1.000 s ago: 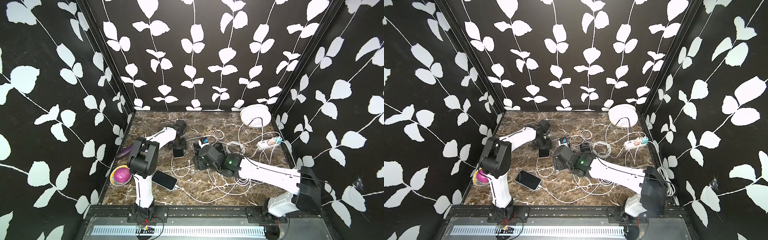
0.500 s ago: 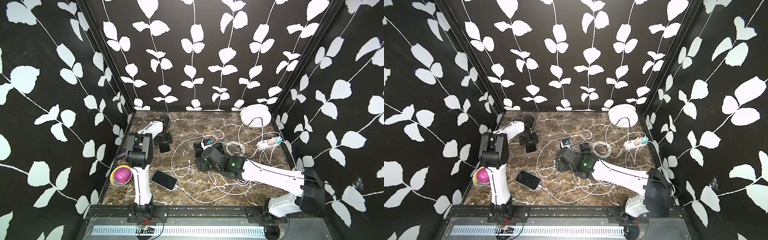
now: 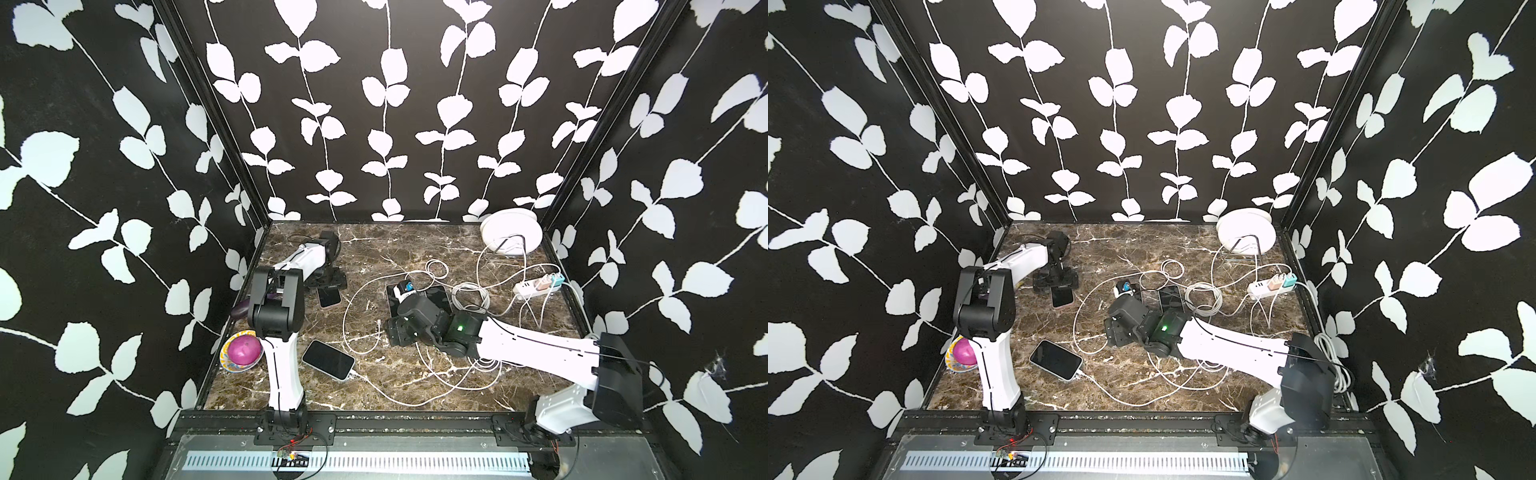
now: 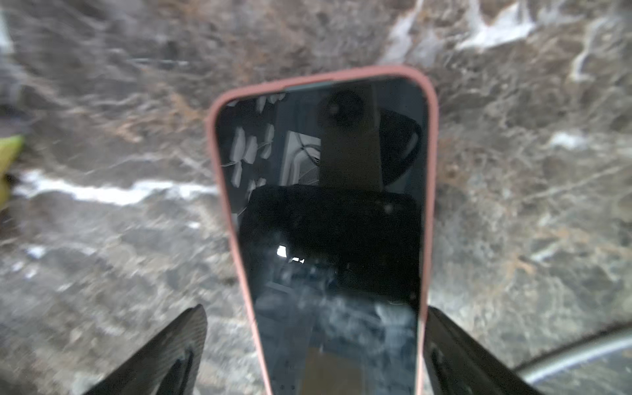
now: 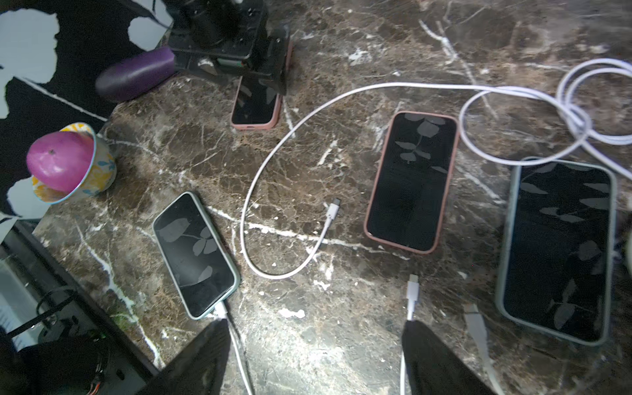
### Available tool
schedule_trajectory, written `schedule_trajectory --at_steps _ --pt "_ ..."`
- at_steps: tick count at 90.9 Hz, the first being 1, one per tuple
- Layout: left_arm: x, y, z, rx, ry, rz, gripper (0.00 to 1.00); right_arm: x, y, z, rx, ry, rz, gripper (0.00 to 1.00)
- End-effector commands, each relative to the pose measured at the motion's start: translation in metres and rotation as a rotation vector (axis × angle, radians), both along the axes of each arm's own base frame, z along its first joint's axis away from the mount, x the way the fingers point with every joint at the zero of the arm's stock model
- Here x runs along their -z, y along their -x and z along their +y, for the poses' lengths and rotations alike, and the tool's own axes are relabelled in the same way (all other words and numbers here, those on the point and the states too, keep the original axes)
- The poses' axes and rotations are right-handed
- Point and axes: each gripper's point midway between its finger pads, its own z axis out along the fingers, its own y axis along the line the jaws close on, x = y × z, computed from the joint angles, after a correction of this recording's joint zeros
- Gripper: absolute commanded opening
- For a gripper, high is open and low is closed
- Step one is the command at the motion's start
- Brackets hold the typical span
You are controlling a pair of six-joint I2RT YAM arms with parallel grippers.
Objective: Unplug the charging cable from the phone
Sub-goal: Place the phone at the center of the board, then pick up the phone at the center of the board.
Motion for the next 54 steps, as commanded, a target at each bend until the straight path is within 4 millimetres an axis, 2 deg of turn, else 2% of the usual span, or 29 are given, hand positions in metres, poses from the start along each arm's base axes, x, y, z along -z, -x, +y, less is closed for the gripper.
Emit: schedule_trajectory --at_steps 1,13,18,23,29,41,54 --pt "-0.067 0.014 0.013 -0.026 -0.043 -0.118 0.98 0.002 0.019 0.034 -0.182 -0.005 0.011 0.82" --pt "-0.128 0.047 0.023 -0.082 -0.025 -0.295 0.98 0.050 0.052 0.066 -0.388 0.149 0.028 0.79" --pt "-0.142 0.063 0.026 -0.096 -0.016 -0.352 0.98 0.074 0.065 0.071 -0.447 0.201 0.039 0.78" --pt "-0.157 0.082 0.028 -0.109 0.006 -0.412 0.98 0.076 0.069 0.085 -0.480 0.193 0.027 0.78" --pt "-0.162 0.105 0.030 -0.122 0.026 -0.434 0.96 0.085 0.072 0.093 -0.502 0.200 0.031 0.78" --pt "-0.155 0.151 0.028 -0.142 0.088 -0.427 0.88 0.090 0.076 0.111 -0.553 0.211 0.019 0.82" --pt "-0.149 0.183 0.019 -0.146 0.189 -0.447 0.86 0.102 0.076 0.120 -0.601 0.282 0.035 0.85"
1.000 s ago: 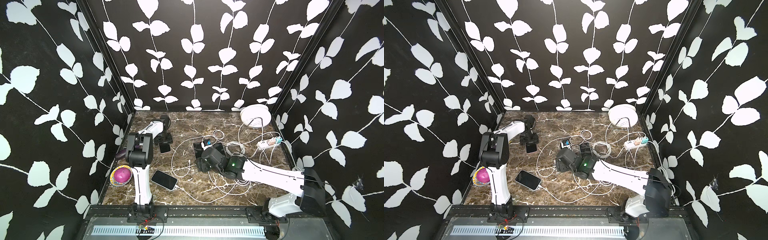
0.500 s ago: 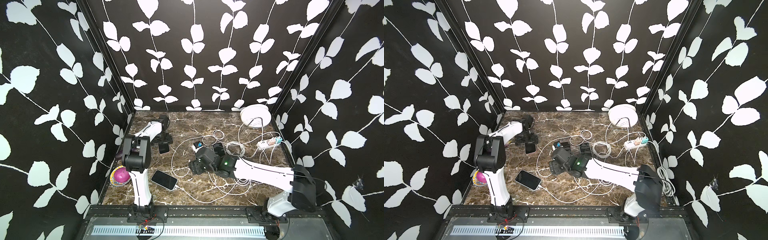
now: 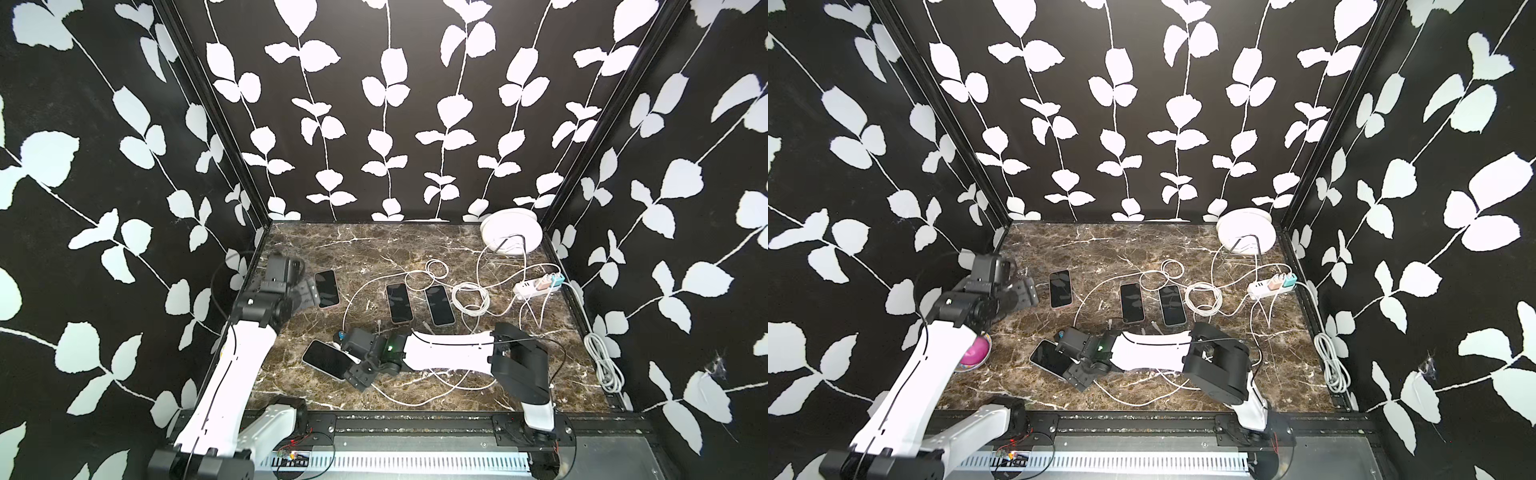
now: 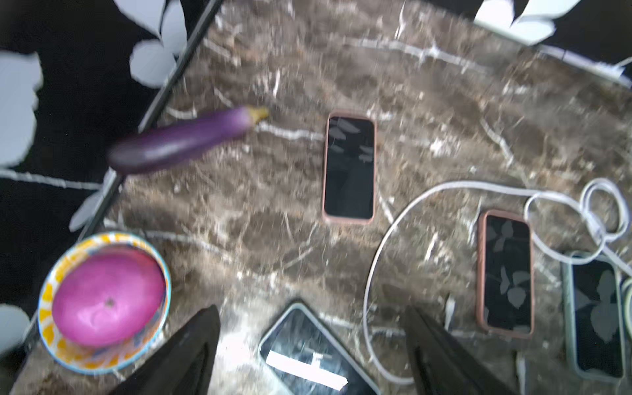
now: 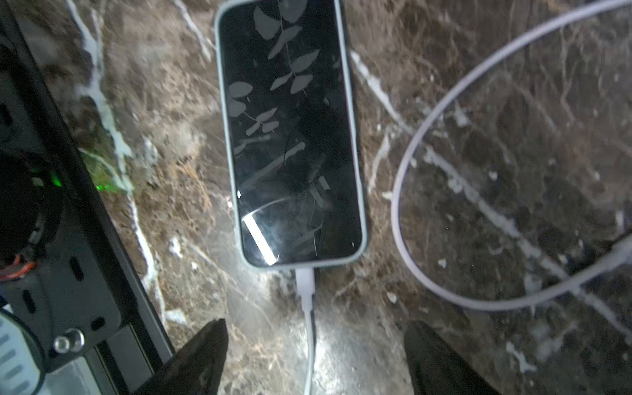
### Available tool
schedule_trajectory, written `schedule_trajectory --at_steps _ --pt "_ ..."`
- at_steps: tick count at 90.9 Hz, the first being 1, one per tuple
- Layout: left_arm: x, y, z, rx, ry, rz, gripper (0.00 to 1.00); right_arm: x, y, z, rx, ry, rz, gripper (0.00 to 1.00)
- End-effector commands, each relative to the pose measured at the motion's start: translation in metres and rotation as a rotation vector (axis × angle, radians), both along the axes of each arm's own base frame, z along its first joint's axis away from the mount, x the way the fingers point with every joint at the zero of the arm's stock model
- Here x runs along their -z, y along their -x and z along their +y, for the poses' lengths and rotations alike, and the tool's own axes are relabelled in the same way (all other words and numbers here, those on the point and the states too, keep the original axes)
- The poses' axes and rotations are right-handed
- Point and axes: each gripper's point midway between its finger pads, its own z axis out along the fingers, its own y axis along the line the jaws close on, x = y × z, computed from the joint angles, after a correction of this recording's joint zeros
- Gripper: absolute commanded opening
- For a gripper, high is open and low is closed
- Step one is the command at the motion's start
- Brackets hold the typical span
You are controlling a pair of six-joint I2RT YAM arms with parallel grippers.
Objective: Unplug the charging cable from the phone
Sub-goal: Pick up the phone at the center of the board.
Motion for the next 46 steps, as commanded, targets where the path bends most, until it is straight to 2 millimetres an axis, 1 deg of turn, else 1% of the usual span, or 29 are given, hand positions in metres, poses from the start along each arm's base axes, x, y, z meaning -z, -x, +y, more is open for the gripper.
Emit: schedule_trajectory --at_steps 1,8,16,25,29,35,46 --pt "0.019 0.030 -0.011 0.014 0.088 0.061 0.86 -0.002 0.001 0.011 -0.066 0.031 -0.018 0.85" --pt "0.024 0.040 -0.016 0.027 0.123 0.078 0.86 0.007 0.000 0.008 -0.069 0.066 -0.019 0.86" --pt "0.032 0.050 -0.017 0.022 0.130 0.112 0.86 0.010 0.002 0.000 -0.061 0.064 -0.018 0.85" --pt "0.043 0.058 -0.026 0.030 0.183 0.145 0.86 0.010 0.008 -0.005 -0.068 0.054 0.001 0.84" --pt "0.053 0.064 -0.031 0.033 0.189 0.170 0.87 0.011 0.010 -0.007 -0.070 0.055 0.010 0.84" --pt "0.072 0.074 -0.037 0.034 0.174 0.225 0.87 0.018 0.012 -0.015 -0.067 0.076 0.009 0.82" --pt "0.104 0.089 -0.048 0.025 0.181 0.318 0.86 0.026 0.013 -0.022 -0.051 0.078 0.009 0.76"
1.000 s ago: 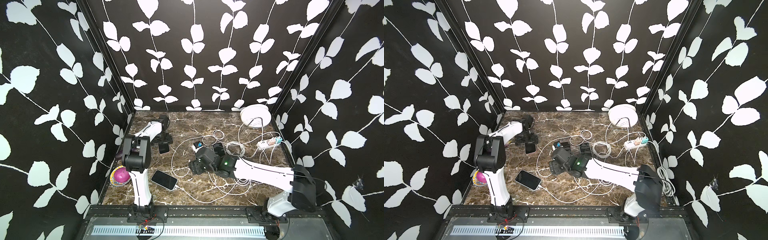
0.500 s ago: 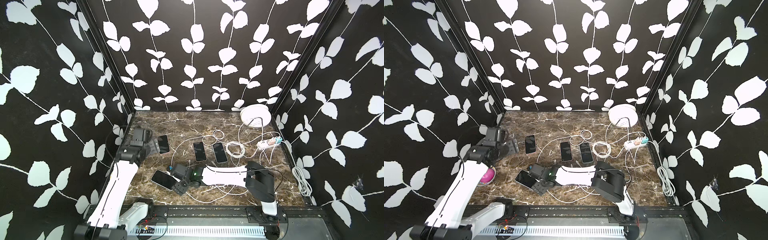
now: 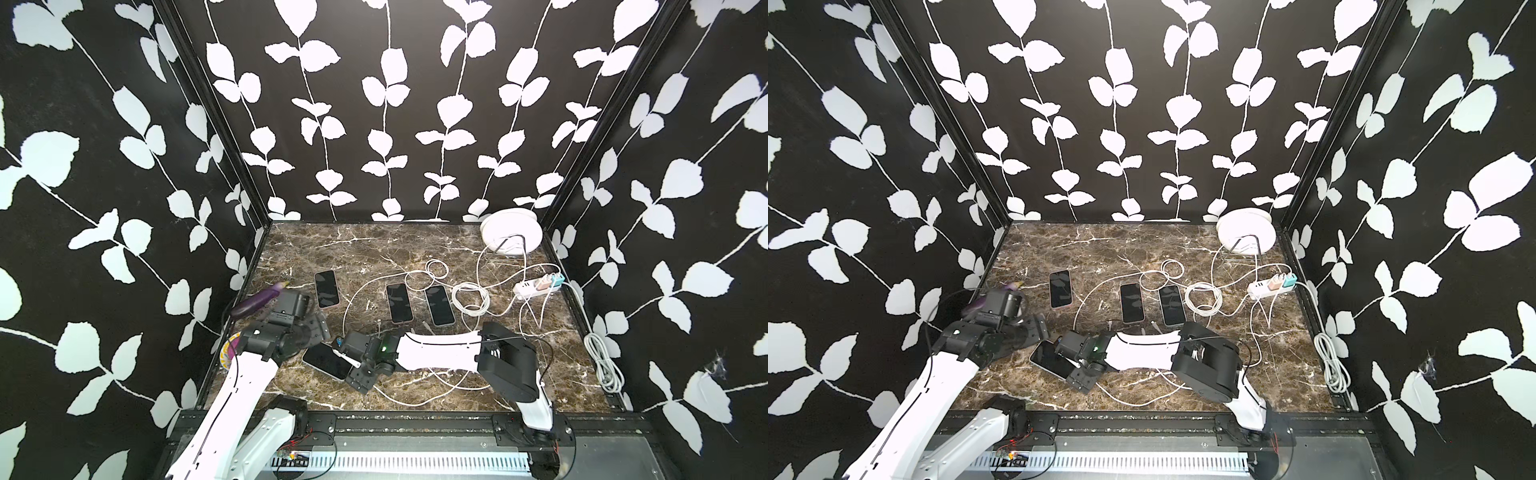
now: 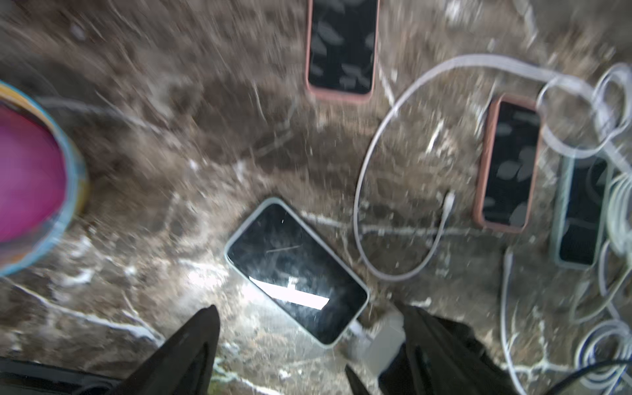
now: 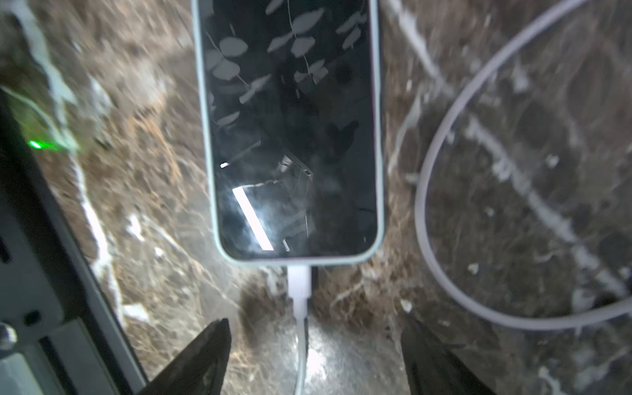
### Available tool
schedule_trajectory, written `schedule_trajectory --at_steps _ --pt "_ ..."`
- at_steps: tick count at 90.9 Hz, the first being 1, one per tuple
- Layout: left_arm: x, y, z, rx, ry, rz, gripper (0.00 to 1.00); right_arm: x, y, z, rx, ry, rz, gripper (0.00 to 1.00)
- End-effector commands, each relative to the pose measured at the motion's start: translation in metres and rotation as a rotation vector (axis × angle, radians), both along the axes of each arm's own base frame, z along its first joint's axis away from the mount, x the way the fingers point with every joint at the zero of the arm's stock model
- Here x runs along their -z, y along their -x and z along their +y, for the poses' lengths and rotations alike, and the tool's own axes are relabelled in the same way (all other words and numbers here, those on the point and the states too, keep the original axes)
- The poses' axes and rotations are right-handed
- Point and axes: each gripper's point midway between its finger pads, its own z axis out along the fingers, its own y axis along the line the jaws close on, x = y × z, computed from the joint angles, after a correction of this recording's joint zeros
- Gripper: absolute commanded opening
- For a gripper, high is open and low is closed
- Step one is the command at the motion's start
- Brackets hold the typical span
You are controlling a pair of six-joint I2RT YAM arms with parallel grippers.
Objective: Unplug the charging cable from the phone
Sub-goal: Pick up the phone at the center of the board.
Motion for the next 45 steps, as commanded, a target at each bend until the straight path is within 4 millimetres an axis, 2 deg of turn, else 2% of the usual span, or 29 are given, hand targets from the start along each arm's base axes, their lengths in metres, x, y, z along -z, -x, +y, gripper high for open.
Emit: schedule_trajectory --at_steps 1,15,27,32,45 --pt "0.030 0.021 -0.007 -0.038 0.019 0.112 0.85 -0.012 0.004 -0.002 0.005 -0.036 -0.009 0.75" --pt "0.043 0.025 -0.011 -0.061 0.047 0.141 0.86 -0.011 0.011 -0.005 0.000 -0.054 0.005 0.69" --pt "0.060 0.043 -0.010 -0.109 0.060 0.237 0.89 -0.016 0.013 -0.004 0.002 -0.073 0.001 0.68" --pt "0.067 0.046 -0.011 -0.138 0.077 0.259 0.91 -0.006 0.015 -0.015 0.009 -0.051 0.003 0.68" --pt "0.078 0.038 -0.020 -0.212 0.116 0.306 0.94 -0.008 0.015 -0.016 0.016 -0.075 0.001 0.68"
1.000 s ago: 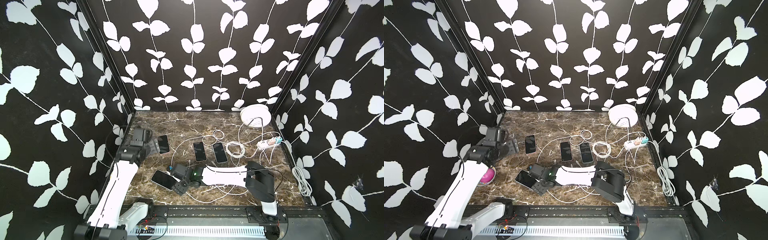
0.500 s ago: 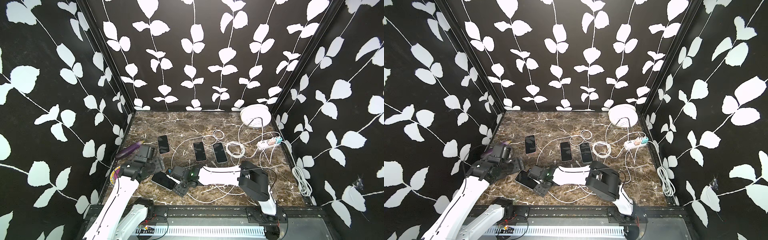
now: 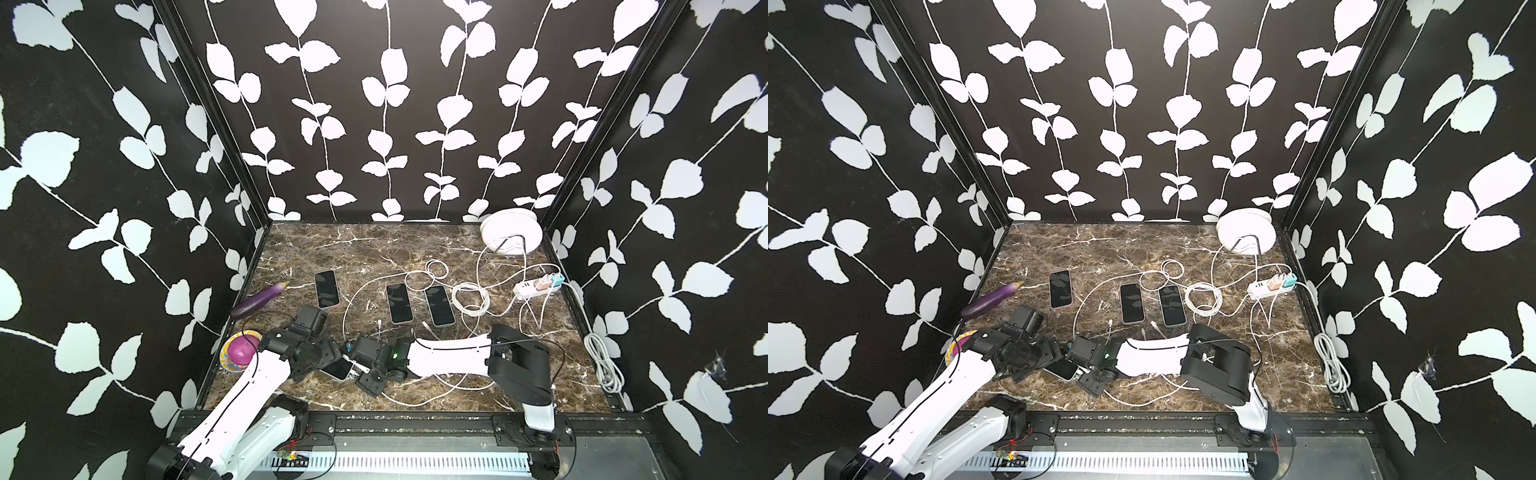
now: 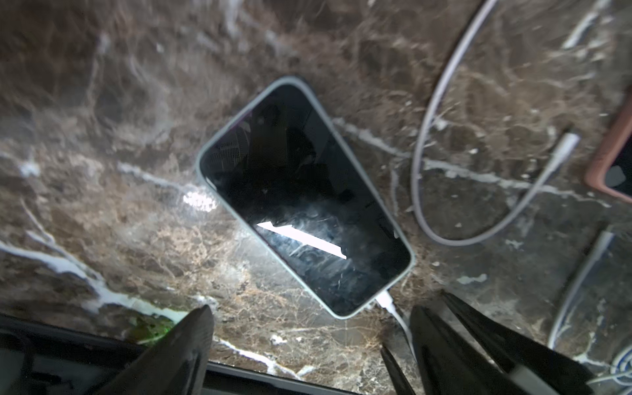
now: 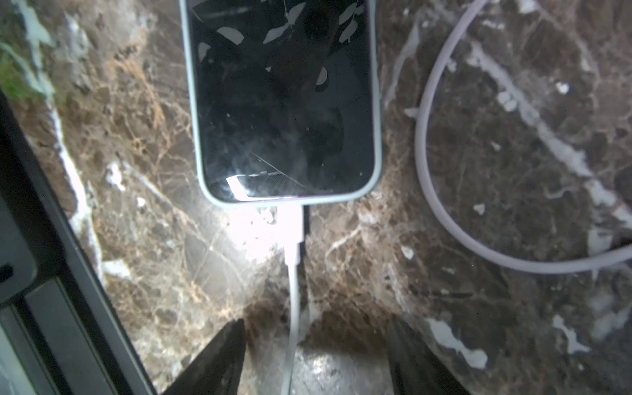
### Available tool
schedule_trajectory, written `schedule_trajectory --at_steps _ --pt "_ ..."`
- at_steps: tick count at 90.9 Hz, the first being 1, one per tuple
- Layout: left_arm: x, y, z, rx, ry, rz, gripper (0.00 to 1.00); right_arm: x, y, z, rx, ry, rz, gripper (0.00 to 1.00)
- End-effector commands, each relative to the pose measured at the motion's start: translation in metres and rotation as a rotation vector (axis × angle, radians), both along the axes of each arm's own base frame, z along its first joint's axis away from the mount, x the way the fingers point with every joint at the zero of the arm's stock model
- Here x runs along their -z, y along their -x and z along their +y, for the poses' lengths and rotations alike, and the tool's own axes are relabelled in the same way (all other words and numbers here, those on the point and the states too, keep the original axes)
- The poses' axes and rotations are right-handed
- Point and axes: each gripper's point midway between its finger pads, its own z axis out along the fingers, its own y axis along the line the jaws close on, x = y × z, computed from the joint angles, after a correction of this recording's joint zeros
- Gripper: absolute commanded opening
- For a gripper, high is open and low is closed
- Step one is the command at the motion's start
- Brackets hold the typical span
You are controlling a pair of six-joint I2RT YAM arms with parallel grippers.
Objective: Unplug the charging cable from the phone
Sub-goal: Pick up the phone at the center of the board.
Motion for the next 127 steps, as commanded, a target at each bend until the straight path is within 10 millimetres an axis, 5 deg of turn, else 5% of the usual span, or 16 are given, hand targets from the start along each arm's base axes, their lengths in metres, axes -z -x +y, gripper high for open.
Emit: schedule_trajectory --at_steps 1,10,25,47,57,70,83,103,127 --pt "0.011 -0.004 -0.010 -0.078 0.042 0.054 0.94 -0.009 0.004 0.002 0.003 -0.042 -0.003 0.68" --pt "0.010 -0.016 -0.012 -0.098 0.013 0.090 0.91 -0.009 0.001 0.000 0.015 -0.055 -0.024 0.69" --pt "-0.028 -0.041 0.012 -0.153 -0.105 -0.022 0.95 -0.035 -0.004 0.015 -0.004 -0.143 -0.059 0.83" --pt "-0.021 -0.026 0.017 -0.246 -0.085 0.063 0.95 -0.055 -0.006 0.033 -0.027 -0.211 -0.066 0.85" --pt "-0.068 -0.057 0.046 -0.314 -0.100 -0.095 0.96 -0.064 -0.007 0.054 -0.072 -0.223 -0.067 0.86" --pt "-0.166 -0.096 0.080 -0.335 -0.204 -0.348 0.96 -0.057 -0.014 0.073 -0.118 -0.180 -0.091 0.87" --pt "-0.219 -0.100 0.088 -0.347 -0.222 -0.471 0.96 -0.044 -0.019 0.095 -0.148 -0.131 -0.086 0.89" --pt "-0.218 -0.087 0.083 -0.318 -0.192 -0.492 0.97 -0.025 -0.030 0.119 -0.155 -0.086 -0.104 0.89" --pt "-0.220 -0.084 0.076 -0.272 -0.157 -0.513 0.97 -0.019 -0.038 0.117 -0.157 -0.022 -0.133 0.89"
